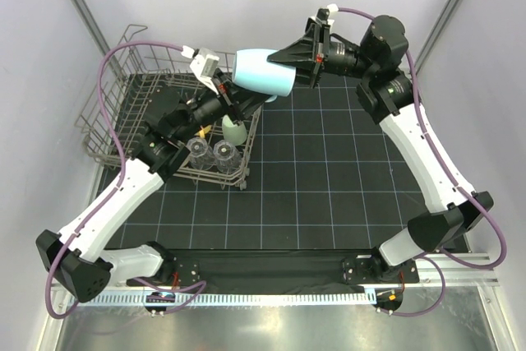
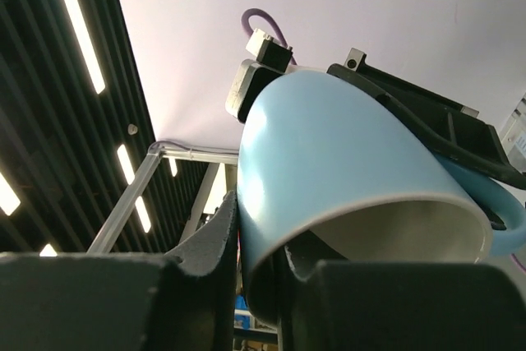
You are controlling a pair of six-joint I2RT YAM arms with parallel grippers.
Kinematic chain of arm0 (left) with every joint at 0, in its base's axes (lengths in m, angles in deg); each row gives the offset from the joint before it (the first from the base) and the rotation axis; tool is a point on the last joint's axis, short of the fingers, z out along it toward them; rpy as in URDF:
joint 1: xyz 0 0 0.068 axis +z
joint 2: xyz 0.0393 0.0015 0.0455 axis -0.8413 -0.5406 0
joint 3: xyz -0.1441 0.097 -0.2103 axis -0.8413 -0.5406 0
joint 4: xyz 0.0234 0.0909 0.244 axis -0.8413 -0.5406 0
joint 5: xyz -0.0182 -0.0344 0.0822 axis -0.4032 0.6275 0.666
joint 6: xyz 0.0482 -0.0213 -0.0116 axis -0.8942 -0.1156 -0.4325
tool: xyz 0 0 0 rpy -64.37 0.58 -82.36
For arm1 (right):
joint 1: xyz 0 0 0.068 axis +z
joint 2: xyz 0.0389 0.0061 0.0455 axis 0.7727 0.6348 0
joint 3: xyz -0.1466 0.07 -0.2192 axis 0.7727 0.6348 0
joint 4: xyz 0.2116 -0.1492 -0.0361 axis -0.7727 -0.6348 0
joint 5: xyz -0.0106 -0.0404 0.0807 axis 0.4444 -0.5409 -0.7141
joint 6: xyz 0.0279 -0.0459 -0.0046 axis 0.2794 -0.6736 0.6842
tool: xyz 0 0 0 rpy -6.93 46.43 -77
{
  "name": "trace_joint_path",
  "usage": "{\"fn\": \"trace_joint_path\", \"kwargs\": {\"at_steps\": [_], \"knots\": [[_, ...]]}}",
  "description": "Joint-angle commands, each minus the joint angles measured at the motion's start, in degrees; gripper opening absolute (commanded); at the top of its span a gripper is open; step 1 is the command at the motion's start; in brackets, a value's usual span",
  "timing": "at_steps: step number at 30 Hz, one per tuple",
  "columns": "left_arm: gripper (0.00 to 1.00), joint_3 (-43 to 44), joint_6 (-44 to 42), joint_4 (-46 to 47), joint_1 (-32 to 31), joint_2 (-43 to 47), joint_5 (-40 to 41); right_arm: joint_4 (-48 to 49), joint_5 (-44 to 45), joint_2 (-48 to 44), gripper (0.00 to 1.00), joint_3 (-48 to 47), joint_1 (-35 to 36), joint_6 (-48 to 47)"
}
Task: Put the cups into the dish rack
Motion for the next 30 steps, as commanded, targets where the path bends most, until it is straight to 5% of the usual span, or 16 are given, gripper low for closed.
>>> {"fn": "trace_joint_path", "kwargs": {"at_steps": [1,4,6,11,19,30], "knots": [[0.00,3.1,0.0,4.7,-0.7,0.0,-1.0,2.6,1.7,0.1,0.10,-2.3,0.8,1.5],[0.07,2.8,-0.7,5.0,-0.7,0.6,-3.2,6.8,1.6,0.0,0.04,-0.8,0.9,4.5],[0.34,2.5,-0.7,5.0,-0.7,1.5,-4.1,9.4,1.3,-0.6,0.04,1.0,0.8,6.6],[0.64,0.0,-0.3,4.5,-0.7,4.1,-5.6,14.5,0.3,-1.3,0.04,3.4,0.8,11.1],[0.74,-2.9,-0.5,5.3,-0.6,6.4,-6.6,18.9,0.2,-1.9,0.04,4.3,0.9,15.0],[0.72,-1.2,0.5,9.3,-1.5,2.6,-10.1,31.8,2.4,-3.2,0.04,9.7,1.2,27.9]]}}
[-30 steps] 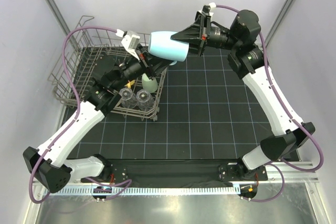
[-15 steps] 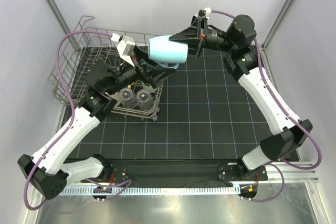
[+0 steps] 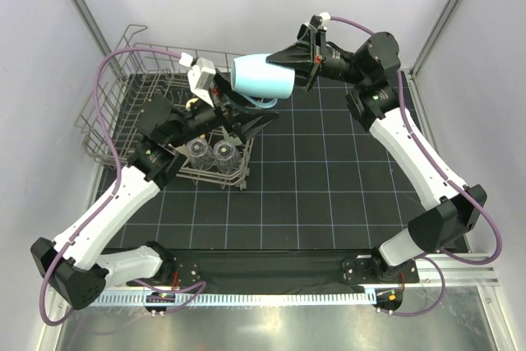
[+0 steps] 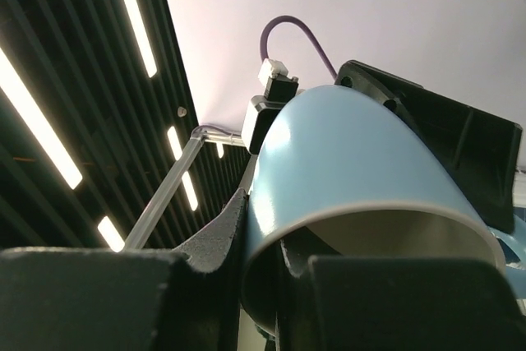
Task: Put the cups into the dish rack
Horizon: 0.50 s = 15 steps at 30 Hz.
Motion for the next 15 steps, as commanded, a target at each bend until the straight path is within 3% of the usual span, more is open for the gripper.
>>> {"fn": "trace_joint_path", "kwargs": {"at_steps": [1,6,11,15], "knots": [[0.72,1.7,-0.4,5.0,-1.0,-1.3,-2.3,10.4,2.4,-3.1,0.04,0.5,0.7,12.6],[0.64,2.9,-1.5,5.1,-2.3,-3.5,0.9,11.2,3.3,-3.7,0.04,1.8,1.3,14.8],[0.40,2.2,-1.8,6.0,-3.4,-3.4,4.5,12.9,3.9,-4.5,0.04,4.1,1.4,16.7],[0.35,0.7,-2.1,7.2,-3.7,-2.4,6.6,14.6,4.6,-5.1,0.04,5.9,1.5,18.4]]}}
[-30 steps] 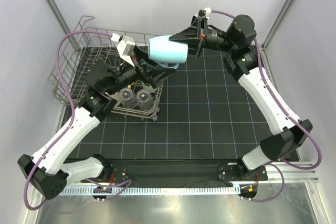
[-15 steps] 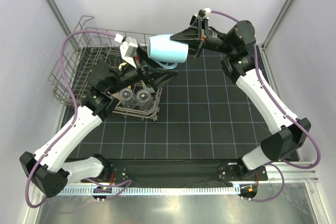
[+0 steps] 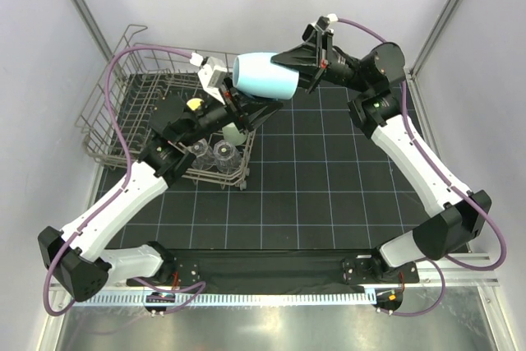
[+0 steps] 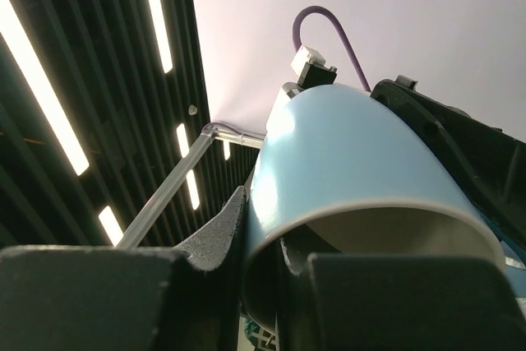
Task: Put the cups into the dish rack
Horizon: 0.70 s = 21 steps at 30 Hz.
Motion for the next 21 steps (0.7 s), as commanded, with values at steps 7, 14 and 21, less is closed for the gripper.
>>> {"fn": "trace_joint_path", "kwargs": {"at_steps": [7,14,21], "knots": [[0.38,-0.2,1.0,8.6,-1.6,1.4,2.2,6.2,2.1,-3.3,0.04,2.9,1.2,18.0],[0.00,-0.8,2.8,11.6,-1.8,1.4,3.7,6.8,3.2,-3.1,0.04,3.6,1.7,19.2],[0.00,-2.9,4.5,12.5,-1.7,3.9,7.9,7.5,2.6,-3.0,0.20,4.2,1.6,17.1]]}}
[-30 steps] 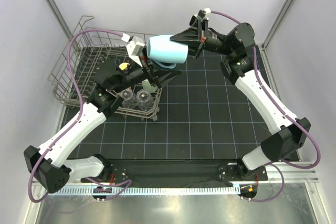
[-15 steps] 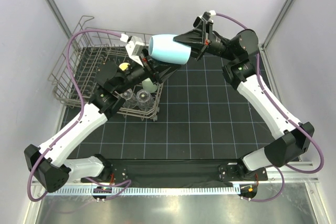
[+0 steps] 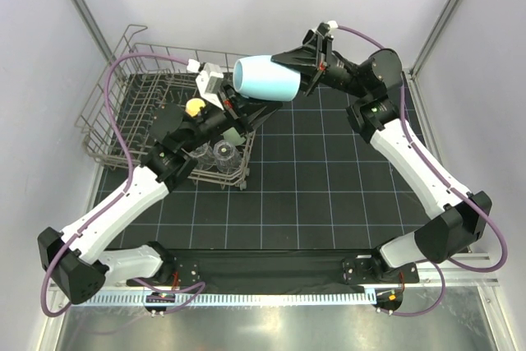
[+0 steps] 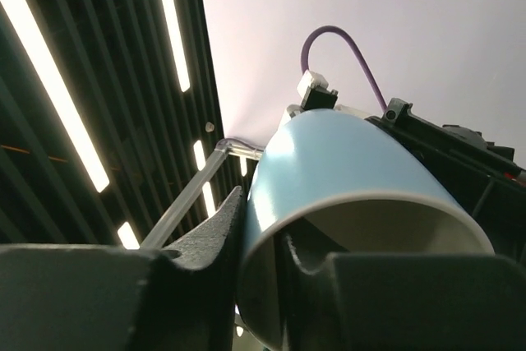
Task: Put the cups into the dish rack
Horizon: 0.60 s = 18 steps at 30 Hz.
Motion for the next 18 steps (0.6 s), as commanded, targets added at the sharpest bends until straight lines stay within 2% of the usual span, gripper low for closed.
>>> {"fn": "trace_joint_path", "kwargs": {"at_steps": [1,4,8,14,17,18], "knots": [[0.00,0.0,4.3,5.4,-0.4,3.7,6.6,4.6,-1.7,-1.2,0.24,0.1,1.2,13.8],[0.00,-0.3,4.7,3.0,-0.4,5.3,10.1,4.3,-2.8,-0.6,0.43,-0.4,0.8,12.2],[0.00,-0.6,4.9,2.6,-0.4,6.7,10.7,4.3,-3.5,-0.2,0.54,-0.3,0.0,11.0],[0.00,0.3,3.7,-0.3,-0.3,7.9,12.7,1.7,-5.3,-0.5,0.60,0.0,-1.2,7.7],[0.00,1.8,2.2,-4.4,-0.2,8.0,13.5,-3.5,-7.4,-1.3,0.60,-0.1,-2.2,3.9],[0.00,2.3,1.1,-6.1,-0.1,8.0,13.4,-8.0,-7.9,-1.6,0.61,-0.5,-2.8,-0.1]]}}
